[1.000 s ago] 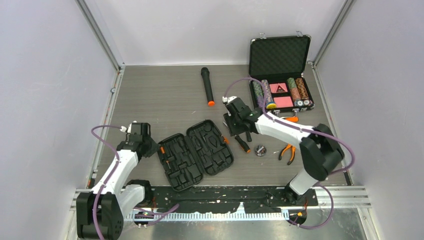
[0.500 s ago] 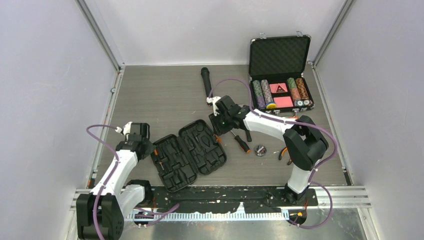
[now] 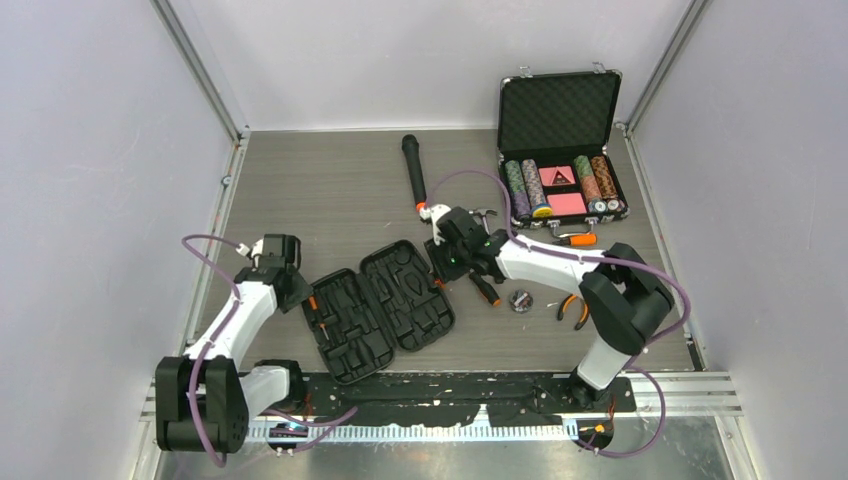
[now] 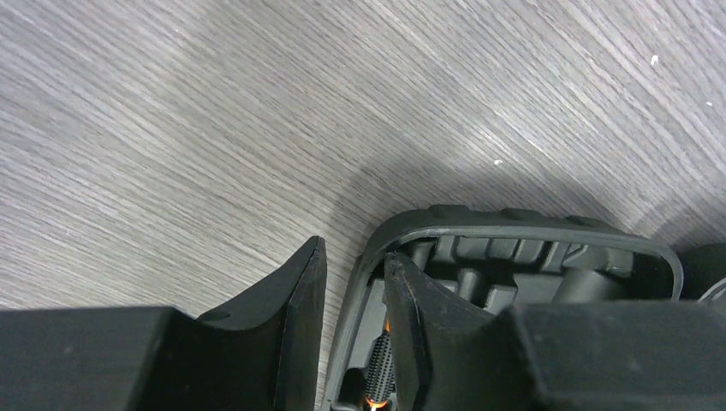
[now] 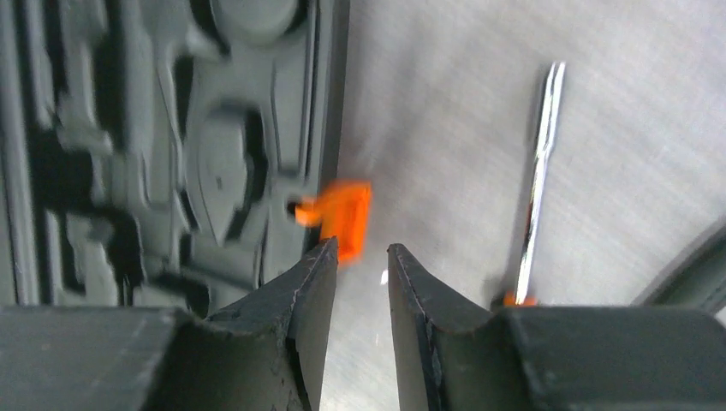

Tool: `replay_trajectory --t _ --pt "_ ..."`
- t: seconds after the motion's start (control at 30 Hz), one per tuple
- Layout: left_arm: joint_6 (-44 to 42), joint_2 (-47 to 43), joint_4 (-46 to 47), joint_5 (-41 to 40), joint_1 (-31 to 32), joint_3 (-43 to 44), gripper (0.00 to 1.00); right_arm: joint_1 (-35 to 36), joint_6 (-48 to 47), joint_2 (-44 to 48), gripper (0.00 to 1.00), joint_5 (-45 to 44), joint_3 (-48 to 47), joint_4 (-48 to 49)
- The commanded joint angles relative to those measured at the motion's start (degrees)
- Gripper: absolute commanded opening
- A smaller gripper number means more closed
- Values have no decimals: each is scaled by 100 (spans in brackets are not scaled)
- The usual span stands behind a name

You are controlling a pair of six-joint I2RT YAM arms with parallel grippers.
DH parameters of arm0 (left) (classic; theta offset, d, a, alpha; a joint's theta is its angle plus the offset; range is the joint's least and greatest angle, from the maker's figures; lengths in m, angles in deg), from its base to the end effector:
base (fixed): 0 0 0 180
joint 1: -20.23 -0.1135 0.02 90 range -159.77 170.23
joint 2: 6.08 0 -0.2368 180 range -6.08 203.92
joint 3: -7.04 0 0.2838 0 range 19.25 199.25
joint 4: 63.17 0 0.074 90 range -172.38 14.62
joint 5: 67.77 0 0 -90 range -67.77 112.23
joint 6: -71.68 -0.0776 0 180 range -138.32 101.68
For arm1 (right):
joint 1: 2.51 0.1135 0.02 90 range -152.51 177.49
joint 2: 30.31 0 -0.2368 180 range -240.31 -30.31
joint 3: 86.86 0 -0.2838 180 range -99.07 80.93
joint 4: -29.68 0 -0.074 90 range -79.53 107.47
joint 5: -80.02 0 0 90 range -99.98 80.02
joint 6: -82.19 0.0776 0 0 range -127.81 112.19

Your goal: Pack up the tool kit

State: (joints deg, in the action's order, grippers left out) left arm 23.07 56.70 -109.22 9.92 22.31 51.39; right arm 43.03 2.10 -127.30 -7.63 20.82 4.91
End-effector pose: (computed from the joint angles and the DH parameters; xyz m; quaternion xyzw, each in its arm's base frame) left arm 0.2459 0.0076 0.0992 -0.3485 0.9052 0.0158 0.2427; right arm 0.2816 0.2915 0.1150 -0.2937 0.8907 0.1782 0.2978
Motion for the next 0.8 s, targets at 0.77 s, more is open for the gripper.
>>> replay_trajectory --t 0.77 --pt "-420 407 636 943 1153 546 36 -194 120 1254 49 -220 -455 -1118"
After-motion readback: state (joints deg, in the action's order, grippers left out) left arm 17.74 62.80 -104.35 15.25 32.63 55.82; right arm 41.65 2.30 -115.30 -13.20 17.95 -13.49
